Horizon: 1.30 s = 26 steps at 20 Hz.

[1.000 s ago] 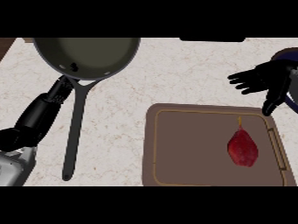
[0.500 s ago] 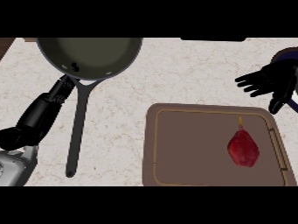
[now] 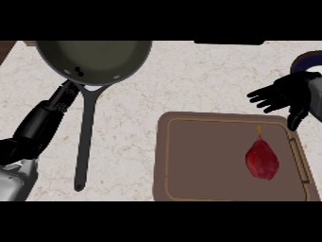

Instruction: Pick the pear from the tray and place it in the plate

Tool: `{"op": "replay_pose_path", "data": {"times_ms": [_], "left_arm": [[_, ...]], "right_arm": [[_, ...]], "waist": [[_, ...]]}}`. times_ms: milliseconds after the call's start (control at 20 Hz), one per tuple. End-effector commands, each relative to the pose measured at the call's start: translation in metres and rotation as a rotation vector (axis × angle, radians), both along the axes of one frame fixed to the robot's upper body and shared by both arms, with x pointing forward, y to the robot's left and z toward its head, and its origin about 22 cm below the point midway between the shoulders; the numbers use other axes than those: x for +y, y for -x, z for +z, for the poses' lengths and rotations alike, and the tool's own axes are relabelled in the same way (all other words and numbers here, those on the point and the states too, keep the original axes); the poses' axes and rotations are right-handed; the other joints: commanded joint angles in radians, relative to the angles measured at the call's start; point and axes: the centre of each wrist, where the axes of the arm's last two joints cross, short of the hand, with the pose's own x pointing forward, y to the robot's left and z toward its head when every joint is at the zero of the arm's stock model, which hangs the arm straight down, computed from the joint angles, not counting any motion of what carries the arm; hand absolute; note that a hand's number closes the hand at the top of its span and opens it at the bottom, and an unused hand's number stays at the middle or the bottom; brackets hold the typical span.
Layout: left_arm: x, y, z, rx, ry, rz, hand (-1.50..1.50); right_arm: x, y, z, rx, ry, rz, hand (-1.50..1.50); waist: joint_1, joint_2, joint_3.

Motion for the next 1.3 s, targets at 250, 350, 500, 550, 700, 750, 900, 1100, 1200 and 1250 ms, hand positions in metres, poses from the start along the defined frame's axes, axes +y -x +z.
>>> {"op": "replay_pose_path", "data": {"times_ms": [250,350,500,550,700,750,900,1100,1200,1250], "left_arm": [[0.002,-0.003,-0.007,-0.002,-0.003,0.007,0.0],[0.013,-0.007,0.008,-0.011,-0.016,0.027,0.0],[0.002,0.008,-0.012,0.014,-0.01,0.025,0.0],[-0.005,0.002,-0.001,0.001,-0.01,0.004,0.0],[0.006,-0.007,-0.001,-0.003,-0.003,0.034,0.0],[0.003,0.001,-0.01,-0.008,-0.012,0.029,0.0],[0.006,0.009,-0.003,0.003,-0.002,0.02,0.0],[0.003,0.007,-0.014,0.007,-0.001,0.039,0.0],[0.011,-0.004,0.002,-0.005,-0.013,0.034,0.0],[0.01,0.002,-0.01,0.008,-0.006,0.028,0.0]], "right_arm": [[0.026,0.004,-0.029,0.076,-0.022,0.165,-1.5],[0.031,0.014,-0.048,0.096,-0.033,0.189,-1.5],[0.039,0.014,-0.053,0.106,-0.042,0.198,-1.5],[0.033,0.008,-0.043,0.104,-0.046,0.165,-1.5],[0.063,0.017,-0.068,0.132,-0.049,0.249,-1.5],[0.037,0.022,-0.065,0.157,-0.056,0.245,-1.5],[0.038,0.024,-0.069,0.156,-0.053,0.244,-1.5],[0.08,0.025,-0.081,0.148,-0.058,0.312,-1.5],[0.063,0.027,-0.077,0.139,-0.05,0.286,-1.5],[0.071,0.03,-0.084,0.139,-0.042,0.286,-1.5]], "waist": [[-0.012,-0.002,0.0],[-0.021,-0.007,-0.001],[-0.024,-0.01,-0.001],[-0.012,-0.004,0.0],[-0.032,-0.01,-0.001],[-0.025,-0.007,-0.001],[-0.011,-0.006,0.0],[-0.038,-0.016,-0.003],[-0.033,-0.011,-0.001],[-0.034,-0.012,-0.002]]}}
